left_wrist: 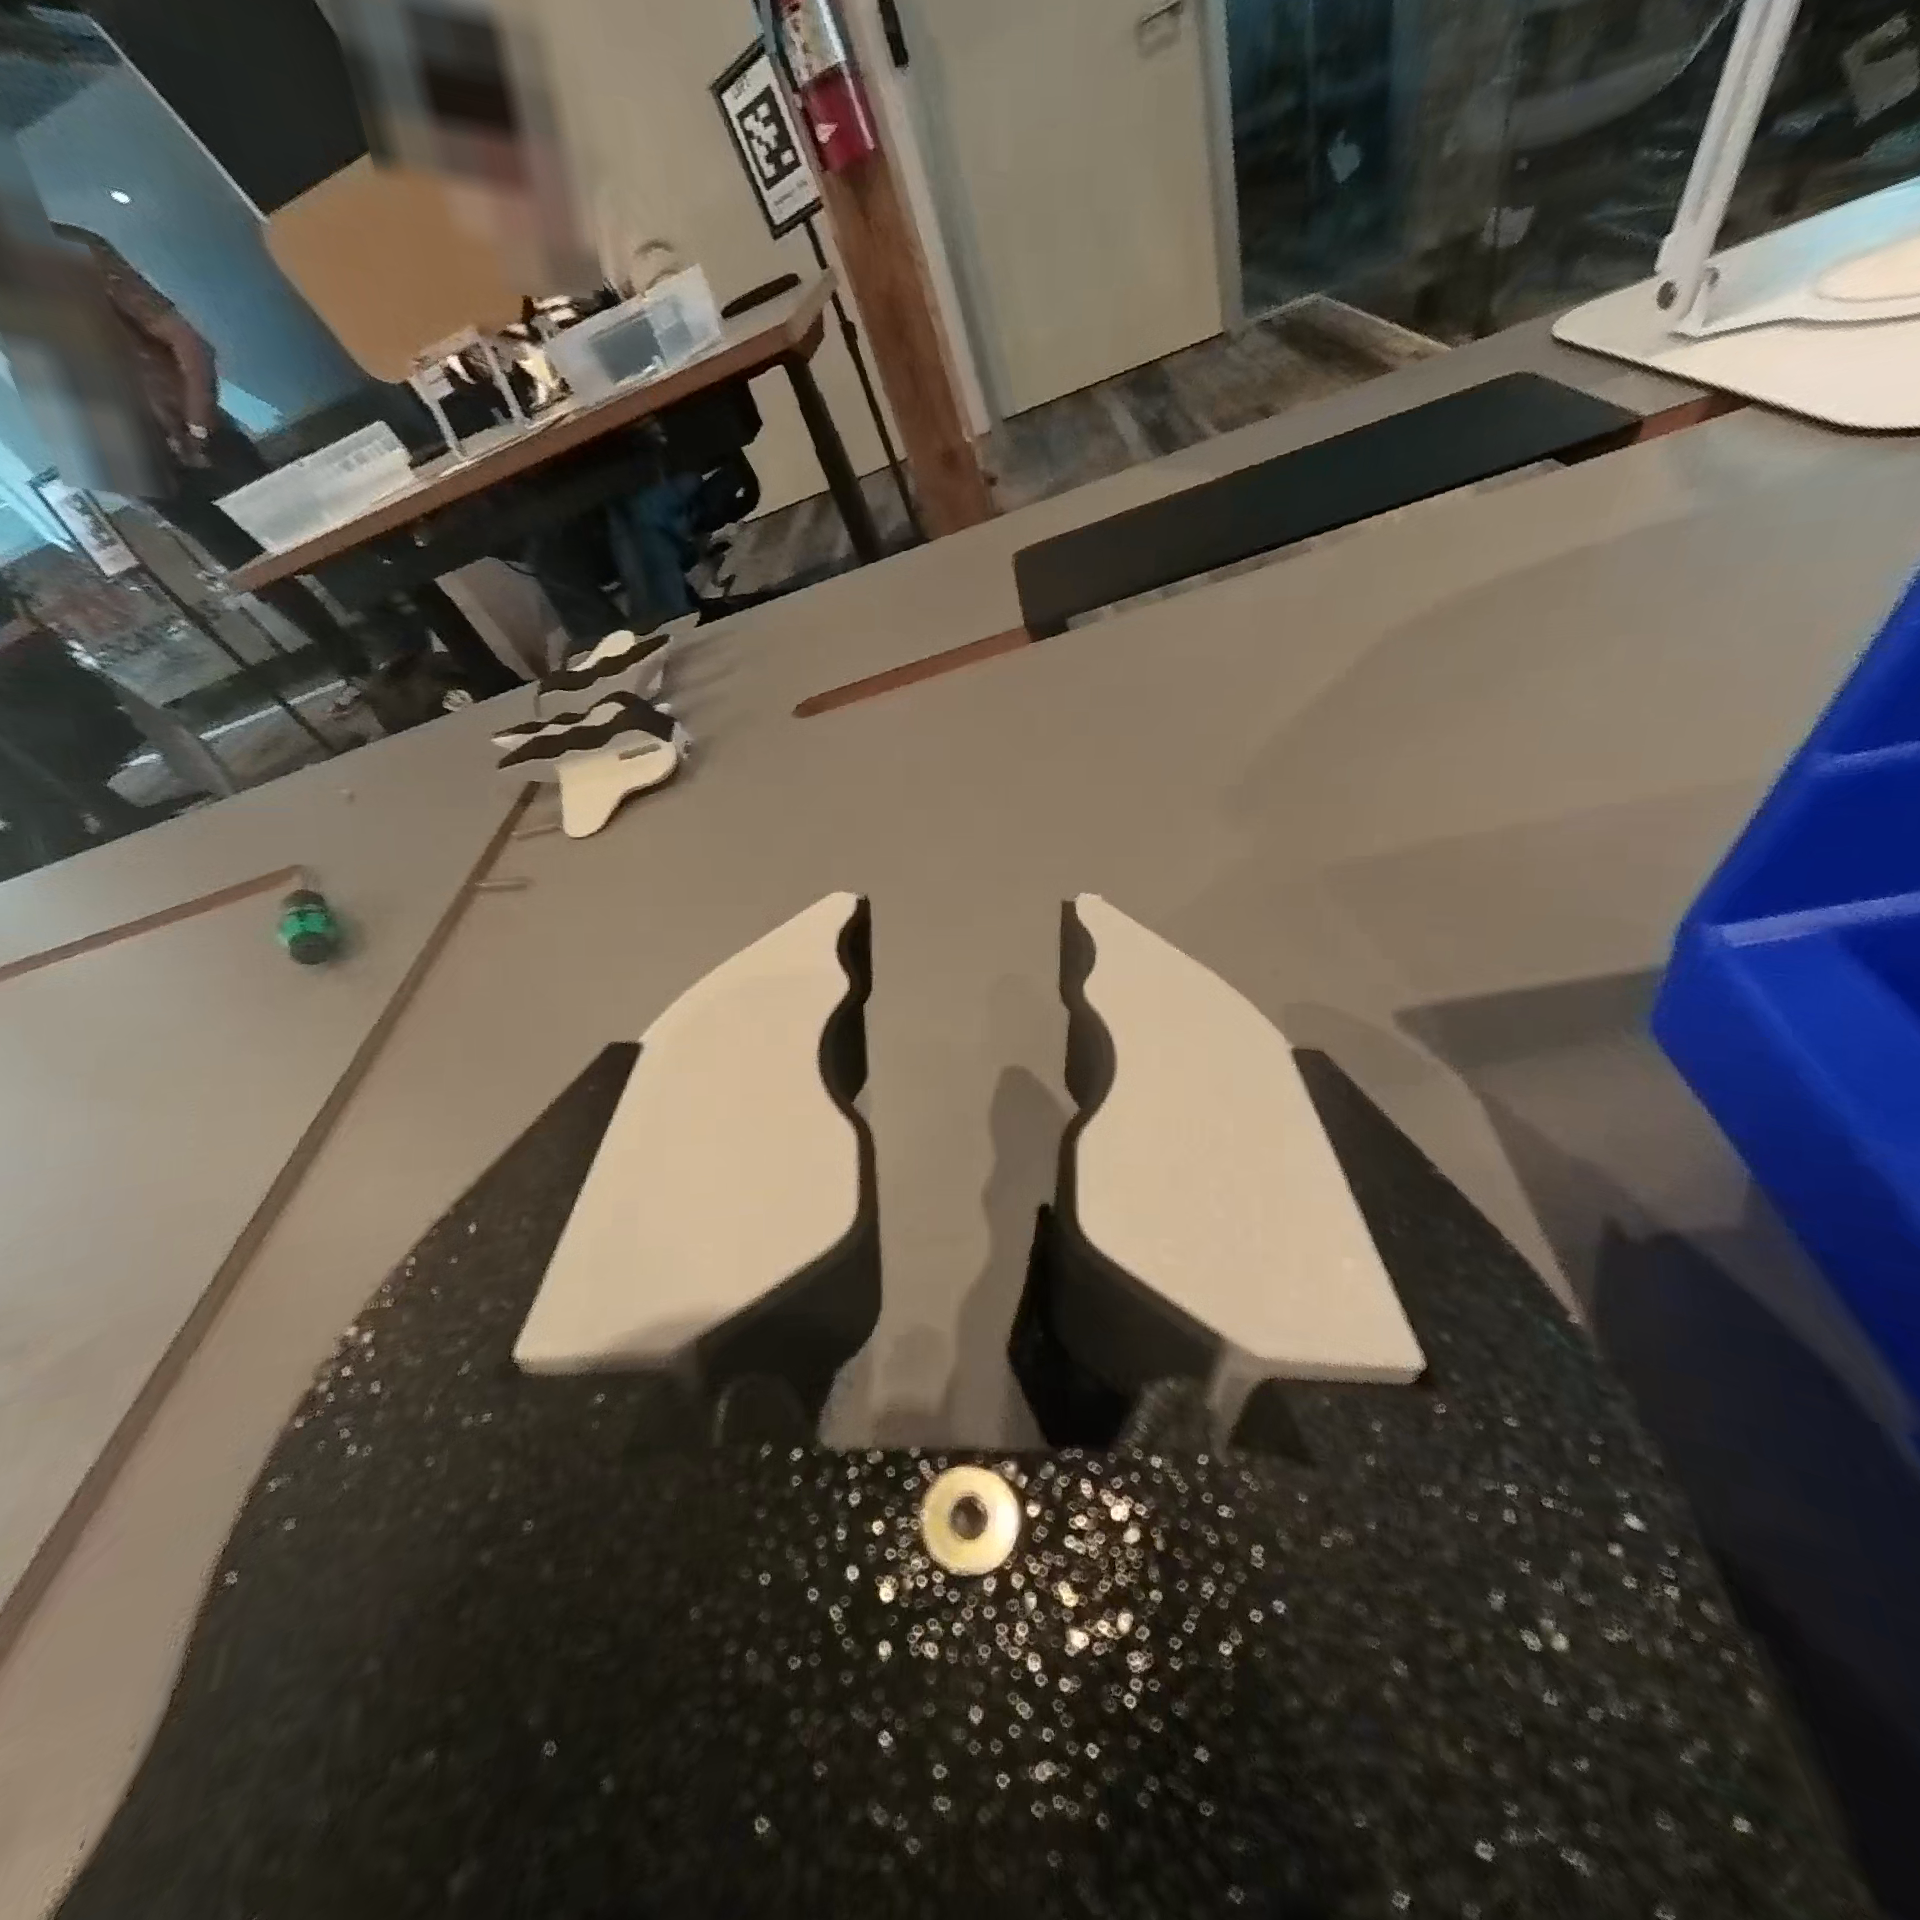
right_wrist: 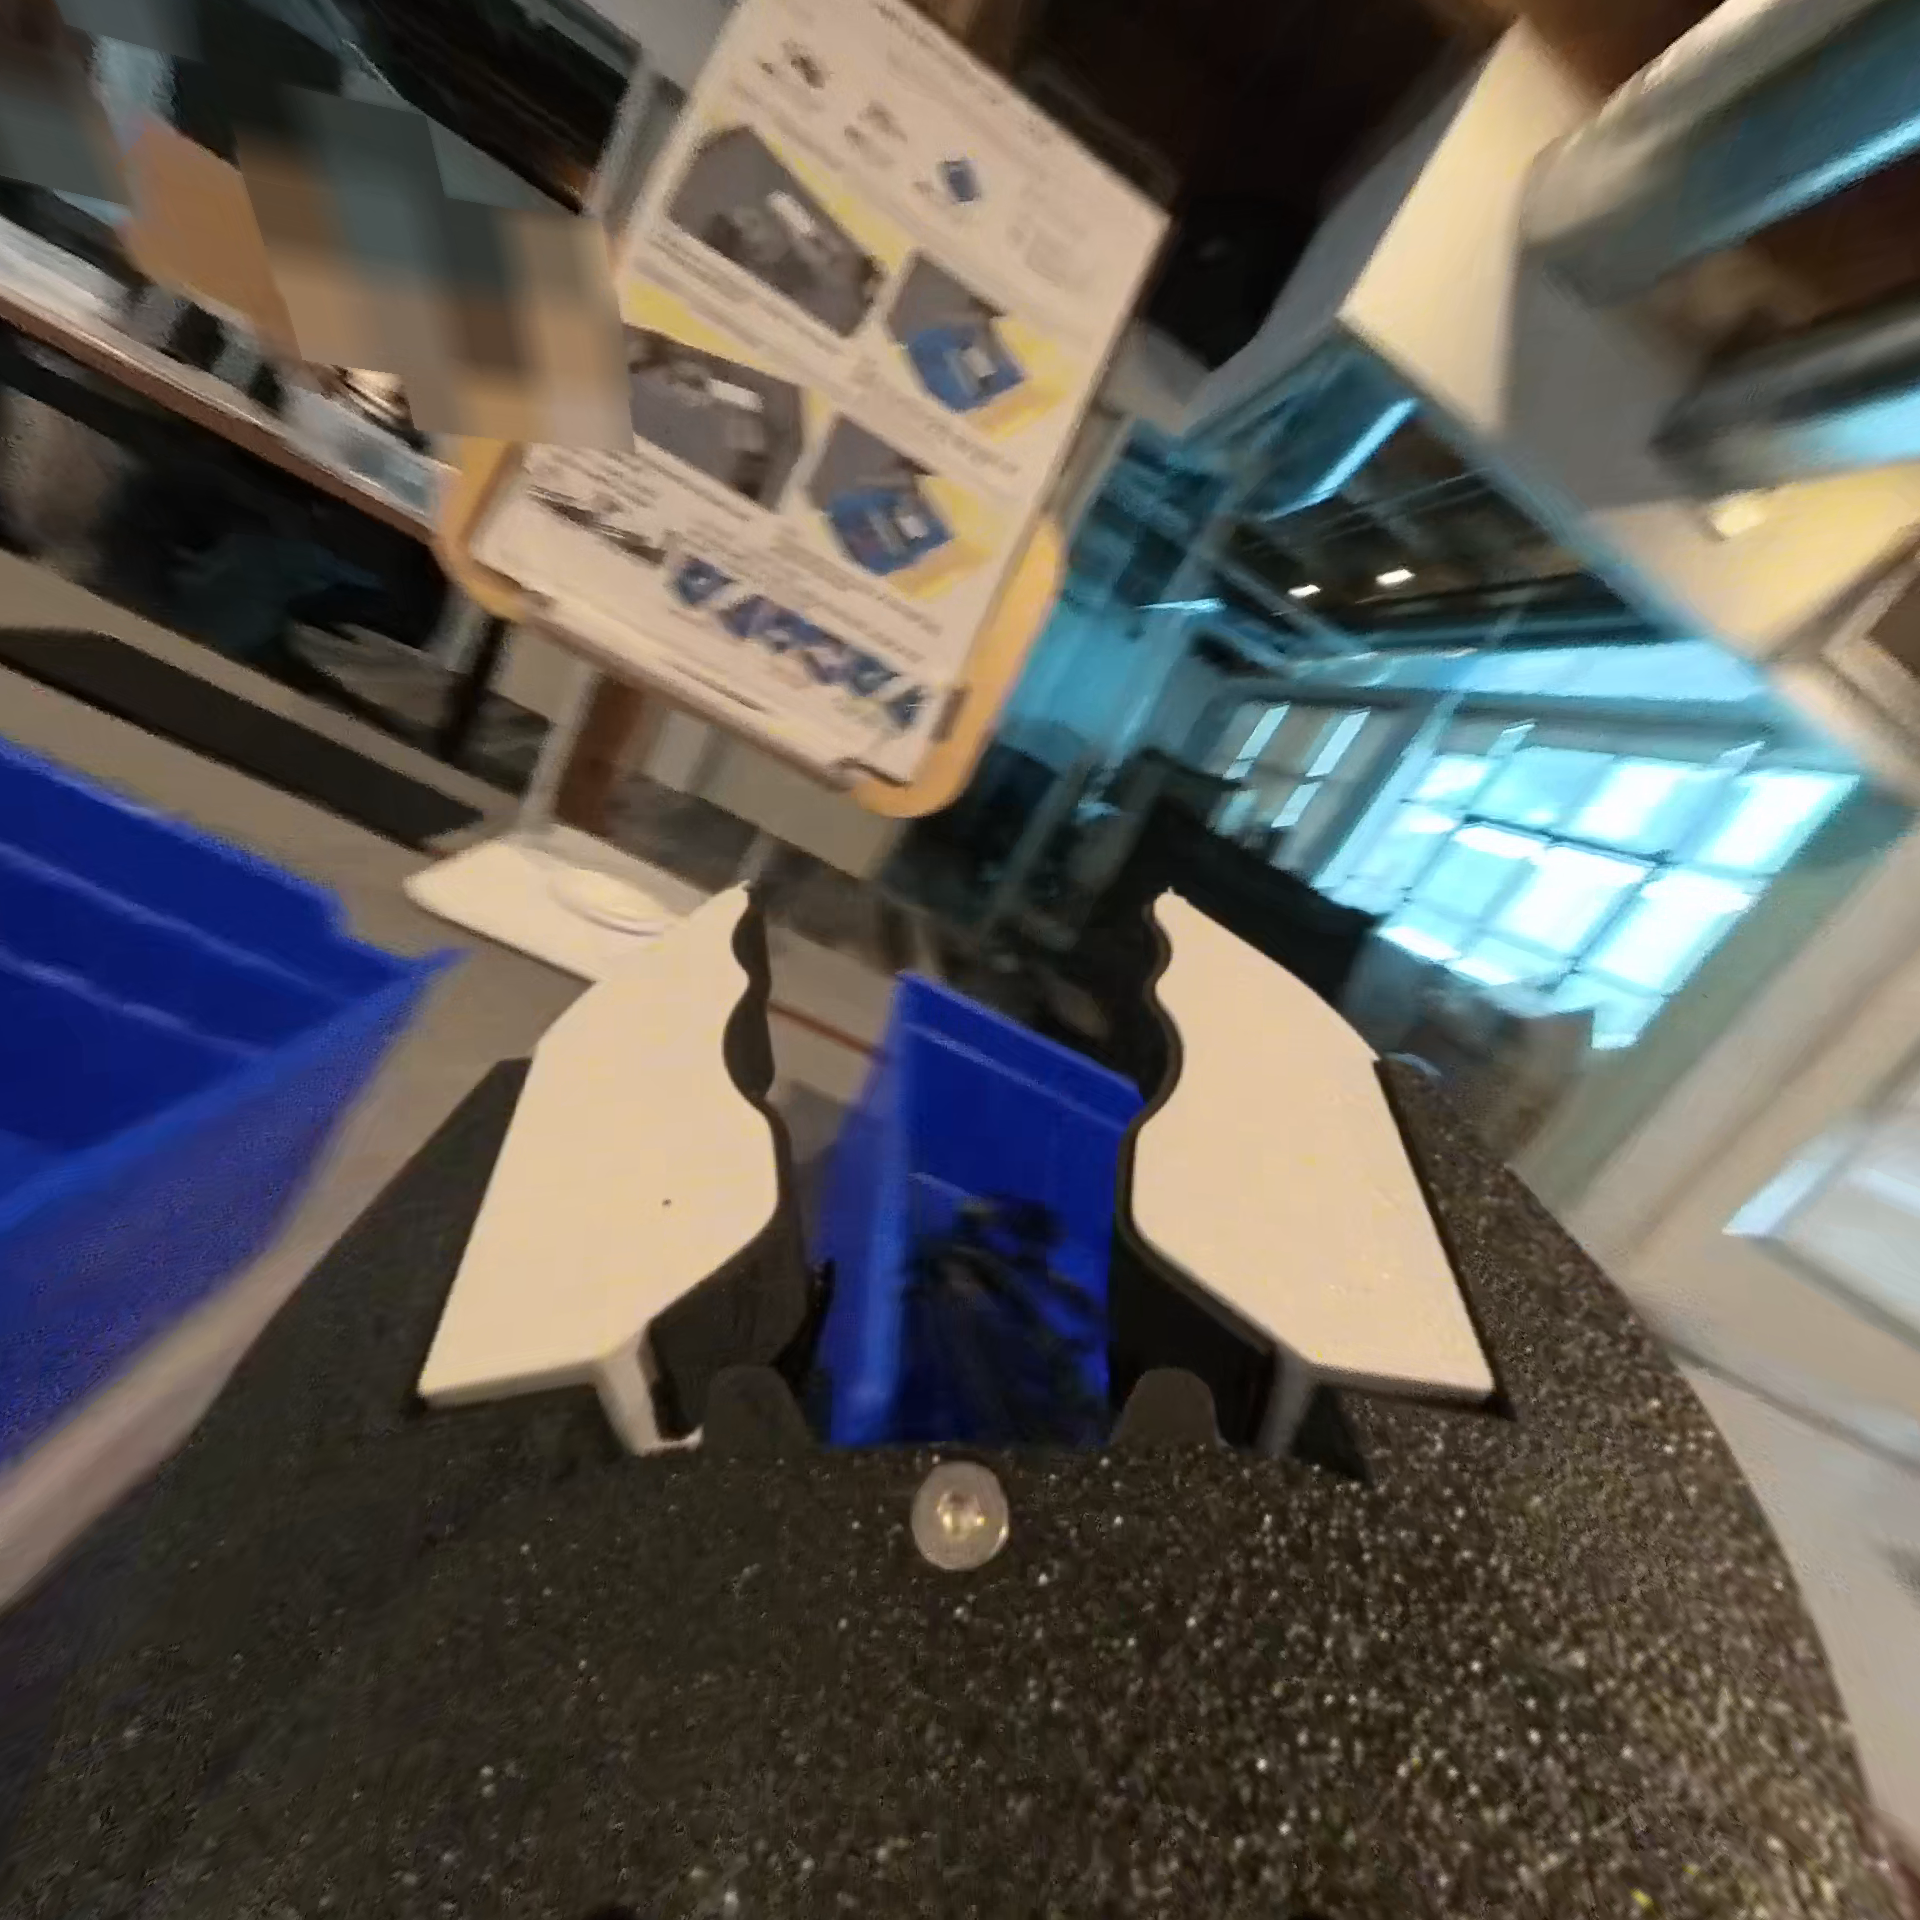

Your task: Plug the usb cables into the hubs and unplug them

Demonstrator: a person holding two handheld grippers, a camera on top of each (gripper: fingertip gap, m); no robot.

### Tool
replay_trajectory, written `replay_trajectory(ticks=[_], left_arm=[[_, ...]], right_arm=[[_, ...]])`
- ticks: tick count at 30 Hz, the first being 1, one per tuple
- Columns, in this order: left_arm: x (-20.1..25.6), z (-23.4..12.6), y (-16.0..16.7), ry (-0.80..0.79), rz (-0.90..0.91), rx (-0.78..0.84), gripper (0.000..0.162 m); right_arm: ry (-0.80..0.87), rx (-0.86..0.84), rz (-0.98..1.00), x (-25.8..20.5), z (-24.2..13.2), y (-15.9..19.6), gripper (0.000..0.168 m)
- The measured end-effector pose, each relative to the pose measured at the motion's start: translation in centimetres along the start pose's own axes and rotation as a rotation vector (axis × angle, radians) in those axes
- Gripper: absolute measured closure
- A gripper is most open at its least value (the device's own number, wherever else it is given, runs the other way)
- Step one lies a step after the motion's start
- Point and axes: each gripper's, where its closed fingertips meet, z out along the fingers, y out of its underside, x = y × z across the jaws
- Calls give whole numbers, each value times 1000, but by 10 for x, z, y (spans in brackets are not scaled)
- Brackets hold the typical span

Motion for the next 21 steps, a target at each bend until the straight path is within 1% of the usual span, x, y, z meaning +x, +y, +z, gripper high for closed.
replay_trajectory(ticks=[2, 3, 6, 10, 13, 15, 18, 19, 21], left_arm=[[3, 2, 1, 24, -29, 0, 128], [5, 2, 1, 35, -42, 0, 128], [7, 4, 2, 44, -40, -4, 128], [8, 3, 0, 41, -15, 12, 130], [8, 4, 0, 44, -17, 13, 130], [8, 4, 0, 46, -25, 12, 130], [6, 3, -1, 39, -37, 22, 133], [7, 2, -2, 40, -41, 30, 135], [9, 2, -4, 46, -37, 40, 135]], right_arm=[[108, -47, -115, 42, -2, 3, 109], [142, -100, -145, 62, -1, 11, 111], [128, -327, -135, 104, 9, 61, 112], [102, -512, -121, 143, 31, 132, 110], [45, -648, -69, 154, 45, 178, 101], [-11, -748, -38, 154, 49, 204, 96], [-160, -923, 19, 141, 46, 234, 97], [-200, -977, 32, 138, 45, 241, 94], [-246, -1026, 53, 133, 46, 252, 93]])
